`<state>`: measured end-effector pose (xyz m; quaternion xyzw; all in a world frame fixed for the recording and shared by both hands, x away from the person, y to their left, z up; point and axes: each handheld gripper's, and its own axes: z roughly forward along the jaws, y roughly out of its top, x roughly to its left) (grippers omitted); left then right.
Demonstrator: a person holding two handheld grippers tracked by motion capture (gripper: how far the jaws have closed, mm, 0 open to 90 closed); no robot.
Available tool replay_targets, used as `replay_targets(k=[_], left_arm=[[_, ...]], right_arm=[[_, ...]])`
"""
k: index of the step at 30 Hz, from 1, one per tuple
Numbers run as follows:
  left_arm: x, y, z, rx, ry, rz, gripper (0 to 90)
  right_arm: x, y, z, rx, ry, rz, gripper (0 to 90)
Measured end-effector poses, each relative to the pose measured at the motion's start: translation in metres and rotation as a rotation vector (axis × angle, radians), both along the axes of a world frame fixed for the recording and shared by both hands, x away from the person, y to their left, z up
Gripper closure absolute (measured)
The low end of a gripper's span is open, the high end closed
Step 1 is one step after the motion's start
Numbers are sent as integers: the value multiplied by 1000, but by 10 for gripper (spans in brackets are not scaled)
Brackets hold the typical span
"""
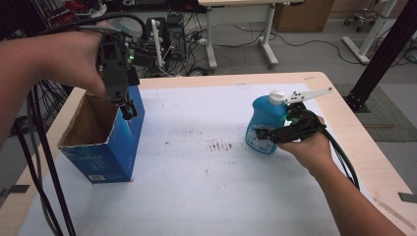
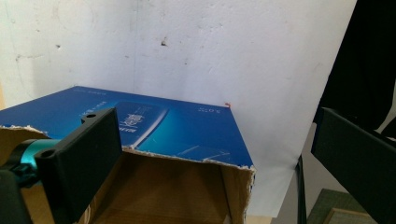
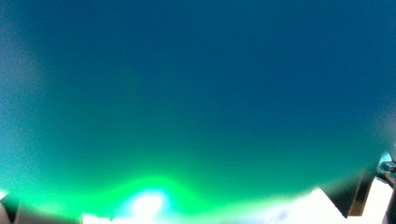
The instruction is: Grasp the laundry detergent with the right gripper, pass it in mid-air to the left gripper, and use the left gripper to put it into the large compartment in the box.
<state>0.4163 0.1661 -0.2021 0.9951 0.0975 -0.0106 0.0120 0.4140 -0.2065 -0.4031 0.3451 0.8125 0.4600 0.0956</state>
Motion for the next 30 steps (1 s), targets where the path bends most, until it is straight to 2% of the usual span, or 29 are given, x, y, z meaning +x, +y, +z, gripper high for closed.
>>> replay_targets(k=[11, 14, 20, 25, 30], left_arm=[[0, -3, -1, 9, 2, -6, 16], [1, -4, -1, 5, 2, -4, 16], [2, -6, -3, 8, 4, -7, 16], [2, -6, -3, 8, 6, -6, 17], [2, -6, -3, 11, 4, -9, 16]], right_arm=[[1, 0, -2, -2, -13, -9, 198], [0, -1, -2, 2, -17, 0, 267], [-1, 0, -3, 2, -20, 7, 269], [-1, -1, -3, 10, -27, 9, 335], [-1, 0, -4, 13, -33, 14, 346]])
